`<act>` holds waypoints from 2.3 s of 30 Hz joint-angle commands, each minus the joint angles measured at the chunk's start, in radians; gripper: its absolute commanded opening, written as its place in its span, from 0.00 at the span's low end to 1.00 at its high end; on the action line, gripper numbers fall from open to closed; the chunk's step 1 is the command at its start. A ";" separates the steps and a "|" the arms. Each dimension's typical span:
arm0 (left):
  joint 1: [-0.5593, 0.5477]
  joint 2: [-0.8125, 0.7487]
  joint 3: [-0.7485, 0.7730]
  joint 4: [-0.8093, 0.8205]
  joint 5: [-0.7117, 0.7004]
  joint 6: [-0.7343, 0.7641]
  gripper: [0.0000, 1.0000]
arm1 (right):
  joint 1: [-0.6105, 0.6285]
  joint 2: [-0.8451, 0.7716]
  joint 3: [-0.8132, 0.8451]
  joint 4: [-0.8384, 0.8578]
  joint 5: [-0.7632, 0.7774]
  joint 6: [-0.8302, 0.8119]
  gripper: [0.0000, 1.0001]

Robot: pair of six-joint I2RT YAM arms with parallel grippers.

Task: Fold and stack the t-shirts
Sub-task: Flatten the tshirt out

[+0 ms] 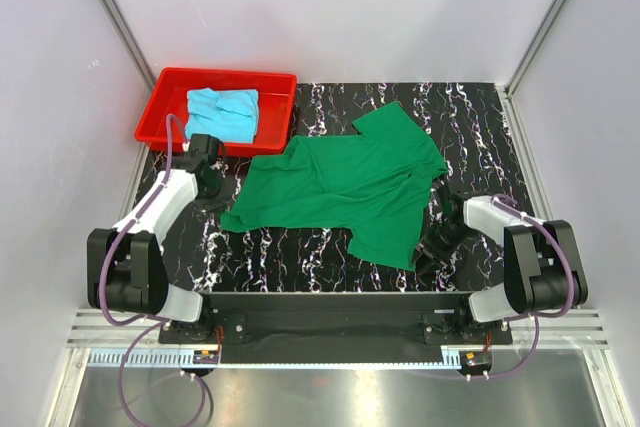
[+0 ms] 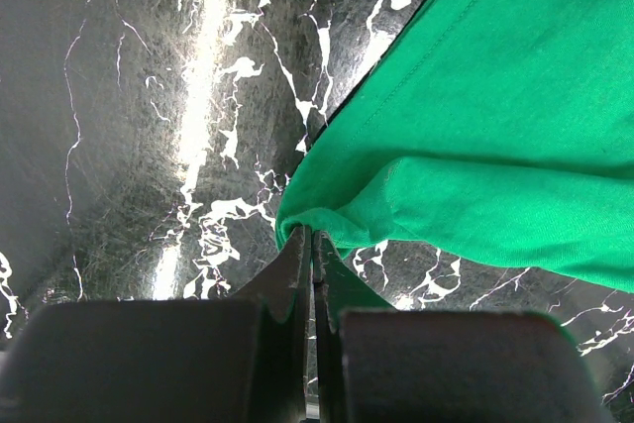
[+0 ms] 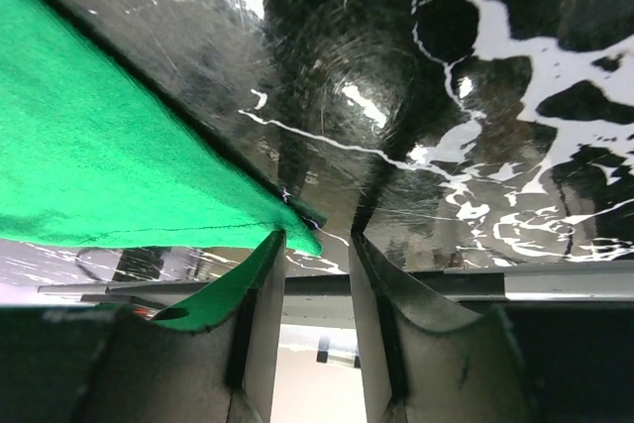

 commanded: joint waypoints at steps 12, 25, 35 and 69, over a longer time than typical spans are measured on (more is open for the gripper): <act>-0.004 -0.056 -0.001 0.021 0.005 -0.005 0.00 | 0.030 0.043 0.072 -0.007 0.068 0.085 0.37; -0.006 -0.072 -0.011 0.024 0.005 -0.004 0.00 | 0.043 0.068 0.093 0.022 0.063 0.100 0.12; -0.006 -0.095 0.001 0.011 0.002 0.004 0.00 | 0.043 -0.096 0.142 -0.033 0.149 0.096 0.00; -0.216 -0.720 0.444 -0.069 0.169 0.071 0.00 | -0.118 -0.612 1.359 -0.247 0.532 -0.271 0.00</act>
